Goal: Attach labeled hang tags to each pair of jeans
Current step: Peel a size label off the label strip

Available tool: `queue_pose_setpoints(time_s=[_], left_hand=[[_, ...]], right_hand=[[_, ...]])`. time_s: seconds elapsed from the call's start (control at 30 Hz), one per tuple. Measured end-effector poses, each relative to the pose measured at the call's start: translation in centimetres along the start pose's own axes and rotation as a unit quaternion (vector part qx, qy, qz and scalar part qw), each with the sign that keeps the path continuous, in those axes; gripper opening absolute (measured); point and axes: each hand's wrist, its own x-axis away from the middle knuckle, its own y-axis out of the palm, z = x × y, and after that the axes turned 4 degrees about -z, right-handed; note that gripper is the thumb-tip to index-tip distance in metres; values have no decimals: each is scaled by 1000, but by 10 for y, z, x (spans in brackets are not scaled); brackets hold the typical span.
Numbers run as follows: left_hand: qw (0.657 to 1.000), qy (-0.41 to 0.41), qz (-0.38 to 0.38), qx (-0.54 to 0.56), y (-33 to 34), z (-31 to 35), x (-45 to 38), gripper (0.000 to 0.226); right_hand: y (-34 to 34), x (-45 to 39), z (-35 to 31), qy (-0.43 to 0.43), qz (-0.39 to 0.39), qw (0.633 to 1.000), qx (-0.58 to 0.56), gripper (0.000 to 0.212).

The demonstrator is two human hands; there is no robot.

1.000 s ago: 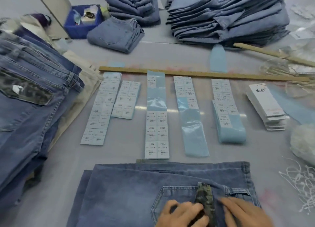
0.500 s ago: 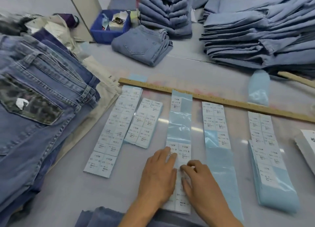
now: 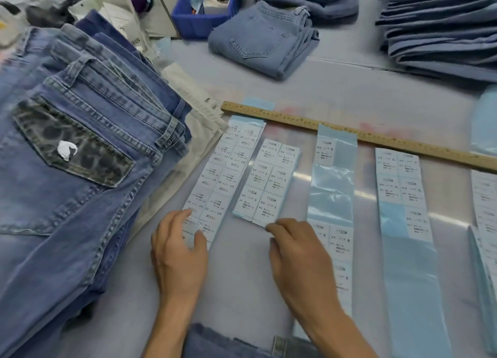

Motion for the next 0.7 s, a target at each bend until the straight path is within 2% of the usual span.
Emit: queue_pose_setpoints(time_s=[0.07, 0.17, 0.27, 0.4, 0.53, 0.7], left_hand=[[1000, 5, -1, -17, -9, -10, -2, 43], [996, 18, -60, -68, -18, -32, 2, 48], [992, 32, -112, -48, -26, -52, 8, 56], [987, 75, -140, -10, -33, -67, 16, 69], [987, 98, -128, 2, -37, -79, 22, 77], [990, 122, -72, -4, -35, -88, 28, 65]], right_hand=[[21, -4, -16, -53, -26, 998, -12, 38], [53, -1, -34, -116, -69, 990, -40, 37], [71, 7, -37, -114, -74, 990, -43, 31], [78, 11, -32, -108, -54, 991, -49, 28], [80, 12, -32, -118, -44, 991, -47, 30], [82, 12, -30, -130, -43, 989, -51, 32]])
